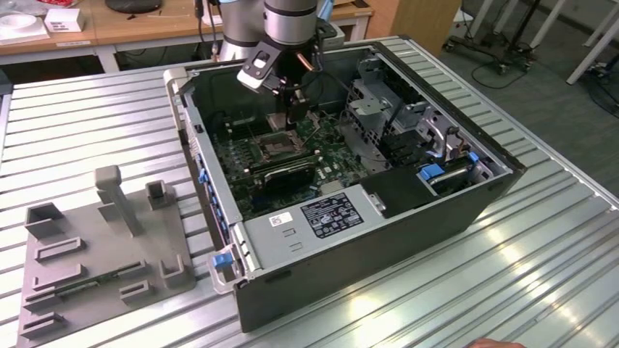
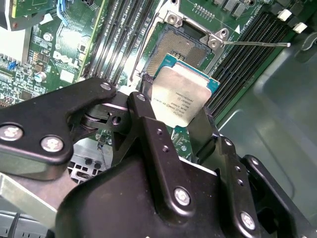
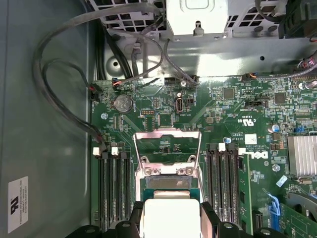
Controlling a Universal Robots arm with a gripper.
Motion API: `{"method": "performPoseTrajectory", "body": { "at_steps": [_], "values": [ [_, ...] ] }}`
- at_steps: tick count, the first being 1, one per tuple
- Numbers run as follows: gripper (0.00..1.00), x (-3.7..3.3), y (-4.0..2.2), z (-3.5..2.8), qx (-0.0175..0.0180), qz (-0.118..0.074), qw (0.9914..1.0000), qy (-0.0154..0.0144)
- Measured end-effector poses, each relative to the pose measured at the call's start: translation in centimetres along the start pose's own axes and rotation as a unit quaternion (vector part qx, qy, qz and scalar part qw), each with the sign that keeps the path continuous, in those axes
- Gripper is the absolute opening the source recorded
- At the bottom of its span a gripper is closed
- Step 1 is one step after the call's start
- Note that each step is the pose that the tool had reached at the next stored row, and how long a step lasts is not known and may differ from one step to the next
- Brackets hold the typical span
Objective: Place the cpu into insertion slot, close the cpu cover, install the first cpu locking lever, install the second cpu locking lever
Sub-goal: 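Place the cpu into insertion slot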
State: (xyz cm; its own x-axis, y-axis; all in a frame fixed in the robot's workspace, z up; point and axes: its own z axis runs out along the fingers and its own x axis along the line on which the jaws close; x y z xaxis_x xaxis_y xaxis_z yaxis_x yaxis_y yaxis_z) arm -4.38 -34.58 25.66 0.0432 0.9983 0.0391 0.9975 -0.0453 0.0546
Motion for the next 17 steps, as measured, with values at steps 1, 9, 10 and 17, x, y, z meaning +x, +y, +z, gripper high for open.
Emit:
{"method": "performPoseTrajectory", "body": {
  "at_steps": [1,9,10,17],
  "values": [
    [0.54,0.0,0.0,0.07,0.0,0.0,1.0,0.0],
    [0.54,-0.01,-0.02,0.26,0.0,0.0,1.0,0.0001],
    [0.54,-0.01,-0.02,0.3,-0.0001,0.0,1.0,0.0002],
    [0.54,-0.03,-0.04,0.78,0.0,0.0,1.0,0.0001]
  ]
}}
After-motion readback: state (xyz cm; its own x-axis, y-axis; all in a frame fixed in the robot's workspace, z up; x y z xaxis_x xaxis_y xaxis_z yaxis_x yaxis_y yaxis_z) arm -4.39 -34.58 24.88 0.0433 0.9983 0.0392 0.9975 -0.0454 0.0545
